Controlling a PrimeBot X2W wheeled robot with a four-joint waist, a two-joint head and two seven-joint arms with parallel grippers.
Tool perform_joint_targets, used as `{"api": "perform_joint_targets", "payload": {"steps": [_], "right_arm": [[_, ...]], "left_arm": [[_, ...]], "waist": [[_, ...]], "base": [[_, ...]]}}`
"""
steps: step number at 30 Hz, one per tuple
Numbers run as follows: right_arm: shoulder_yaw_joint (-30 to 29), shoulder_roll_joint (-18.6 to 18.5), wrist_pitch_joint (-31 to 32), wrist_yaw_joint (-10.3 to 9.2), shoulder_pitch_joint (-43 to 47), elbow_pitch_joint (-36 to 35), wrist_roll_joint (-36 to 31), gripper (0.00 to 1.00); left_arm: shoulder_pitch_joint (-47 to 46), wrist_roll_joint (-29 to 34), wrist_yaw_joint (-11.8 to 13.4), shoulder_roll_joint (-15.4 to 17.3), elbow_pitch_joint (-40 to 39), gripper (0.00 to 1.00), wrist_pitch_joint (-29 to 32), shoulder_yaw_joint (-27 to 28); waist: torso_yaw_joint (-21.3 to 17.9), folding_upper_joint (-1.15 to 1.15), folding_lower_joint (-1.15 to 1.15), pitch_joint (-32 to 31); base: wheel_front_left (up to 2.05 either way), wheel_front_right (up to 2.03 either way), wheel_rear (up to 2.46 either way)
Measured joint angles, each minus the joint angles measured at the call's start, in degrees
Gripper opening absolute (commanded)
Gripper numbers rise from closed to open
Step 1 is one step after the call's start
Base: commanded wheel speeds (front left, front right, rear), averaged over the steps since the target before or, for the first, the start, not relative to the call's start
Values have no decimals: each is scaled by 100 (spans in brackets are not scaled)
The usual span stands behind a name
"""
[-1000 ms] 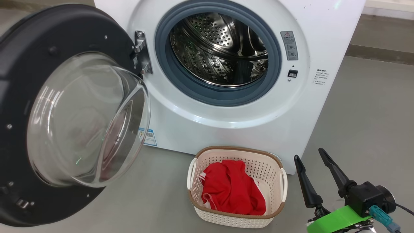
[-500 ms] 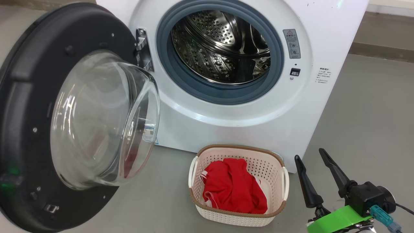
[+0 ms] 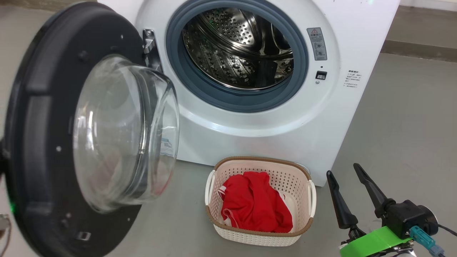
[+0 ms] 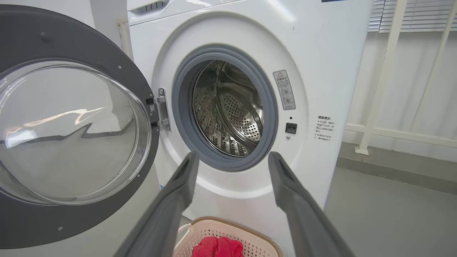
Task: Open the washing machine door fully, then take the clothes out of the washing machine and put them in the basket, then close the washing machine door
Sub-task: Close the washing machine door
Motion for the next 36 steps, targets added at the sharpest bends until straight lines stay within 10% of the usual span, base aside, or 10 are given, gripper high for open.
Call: {"api": "perform_joint_targets", "payload": {"steps": [17,36], "right_arm": [[-15,-1,0,0,-9,-3,15,100],[-7,-1,0,0,-11,4,59,100]], "left_arm": [[1343,-1260,736,-41,-1506,0,-716,-1884],[1774,-1604,795,-31,-1904,0,-1117,-2515]], "waist": [[-145,0,0,87],[-547,0,0,75]], "base": [[0,0,0],[0,0,0]]}}
